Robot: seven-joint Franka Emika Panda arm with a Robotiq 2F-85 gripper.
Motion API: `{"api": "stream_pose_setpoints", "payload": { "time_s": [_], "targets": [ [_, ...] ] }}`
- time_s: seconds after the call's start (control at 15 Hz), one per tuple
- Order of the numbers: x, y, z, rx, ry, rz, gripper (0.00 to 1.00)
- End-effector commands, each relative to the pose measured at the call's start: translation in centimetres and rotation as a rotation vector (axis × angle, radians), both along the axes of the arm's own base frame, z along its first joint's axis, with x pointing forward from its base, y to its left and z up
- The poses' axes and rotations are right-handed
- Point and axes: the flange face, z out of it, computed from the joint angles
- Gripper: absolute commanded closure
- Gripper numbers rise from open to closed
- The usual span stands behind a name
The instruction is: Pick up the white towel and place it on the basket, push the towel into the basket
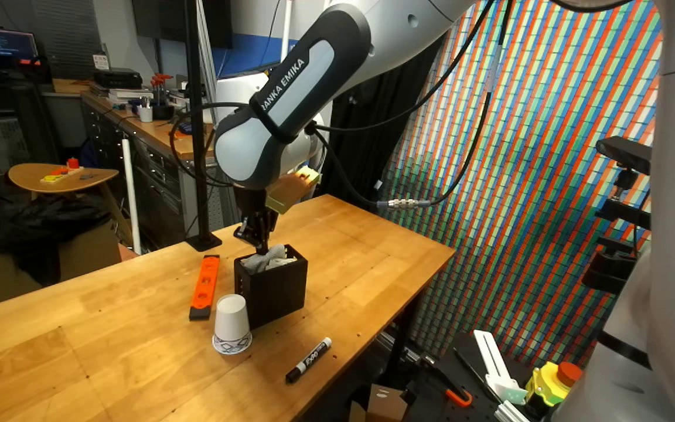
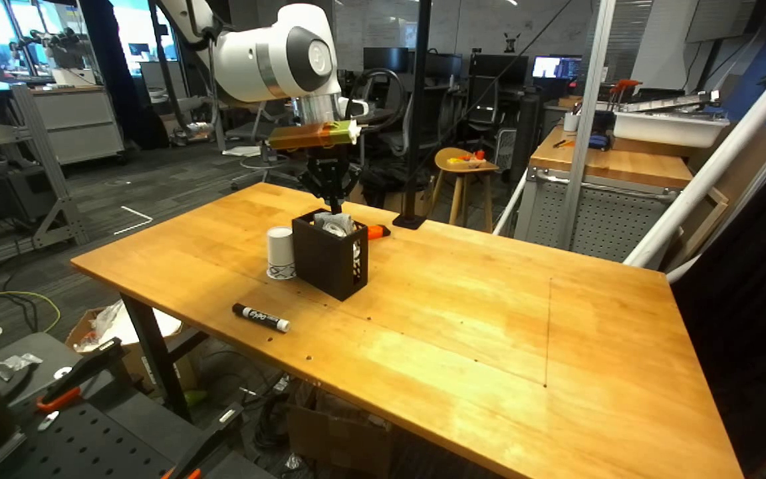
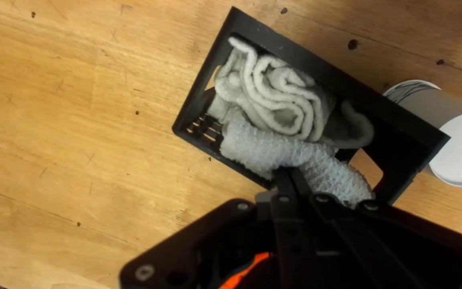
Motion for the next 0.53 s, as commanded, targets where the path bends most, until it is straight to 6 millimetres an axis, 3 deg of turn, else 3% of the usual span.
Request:
{"api": "stream_pose_setpoints", "payload": {
  "time_s": [0.0, 0.47],
  "targets": [
    [-0.7, -0.2, -0.4, 0.007, 0.001, -0.023, 0.94],
    [-2.6, -0.3, -0.7, 0.008, 0.018, -0.042, 0.94]
  ]
}}
